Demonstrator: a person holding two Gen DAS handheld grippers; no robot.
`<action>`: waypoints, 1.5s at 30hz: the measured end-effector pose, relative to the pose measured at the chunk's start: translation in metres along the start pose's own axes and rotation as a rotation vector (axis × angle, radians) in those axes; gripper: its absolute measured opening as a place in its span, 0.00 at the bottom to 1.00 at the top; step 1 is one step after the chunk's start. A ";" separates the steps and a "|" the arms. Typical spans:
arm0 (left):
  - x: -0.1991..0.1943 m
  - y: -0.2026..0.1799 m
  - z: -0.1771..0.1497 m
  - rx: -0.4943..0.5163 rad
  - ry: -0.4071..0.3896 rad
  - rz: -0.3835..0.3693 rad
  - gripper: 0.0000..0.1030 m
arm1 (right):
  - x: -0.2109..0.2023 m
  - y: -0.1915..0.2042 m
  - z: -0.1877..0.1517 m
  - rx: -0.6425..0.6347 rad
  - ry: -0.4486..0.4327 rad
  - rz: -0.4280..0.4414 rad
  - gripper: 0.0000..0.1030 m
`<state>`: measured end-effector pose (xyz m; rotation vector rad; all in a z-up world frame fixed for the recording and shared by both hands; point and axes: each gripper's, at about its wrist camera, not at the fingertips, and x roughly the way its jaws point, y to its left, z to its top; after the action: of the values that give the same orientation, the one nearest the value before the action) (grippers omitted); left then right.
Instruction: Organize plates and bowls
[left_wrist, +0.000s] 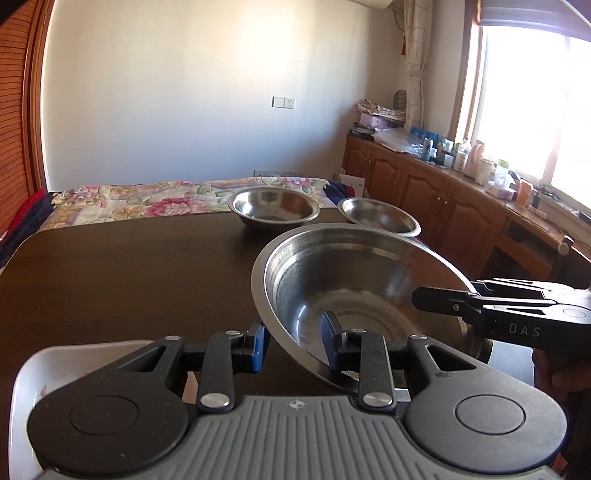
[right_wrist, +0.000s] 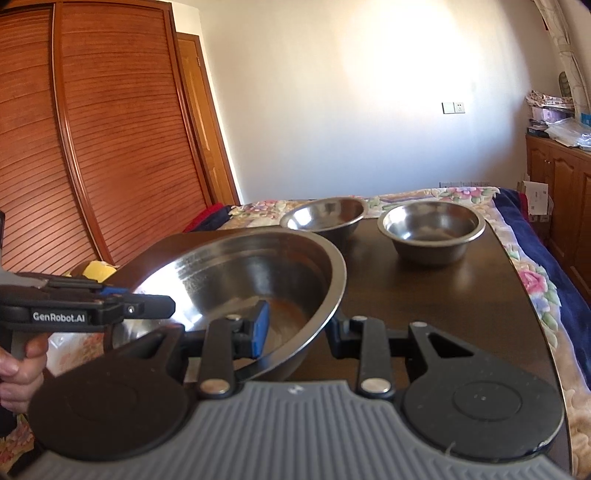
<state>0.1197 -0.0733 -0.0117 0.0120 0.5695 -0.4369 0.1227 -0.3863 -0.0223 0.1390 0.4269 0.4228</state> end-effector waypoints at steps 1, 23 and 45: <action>-0.001 -0.001 -0.002 0.004 0.002 -0.004 0.32 | -0.002 0.001 -0.001 0.002 0.002 -0.004 0.33; -0.029 -0.010 -0.038 0.063 0.003 0.007 0.33 | -0.018 0.019 -0.031 -0.010 0.046 -0.032 0.34; -0.023 -0.009 -0.044 0.046 0.025 0.025 0.35 | -0.019 0.023 -0.036 0.006 0.069 -0.031 0.34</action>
<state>0.0759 -0.0667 -0.0352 0.0686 0.5829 -0.4255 0.0833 -0.3722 -0.0432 0.1235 0.4973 0.3970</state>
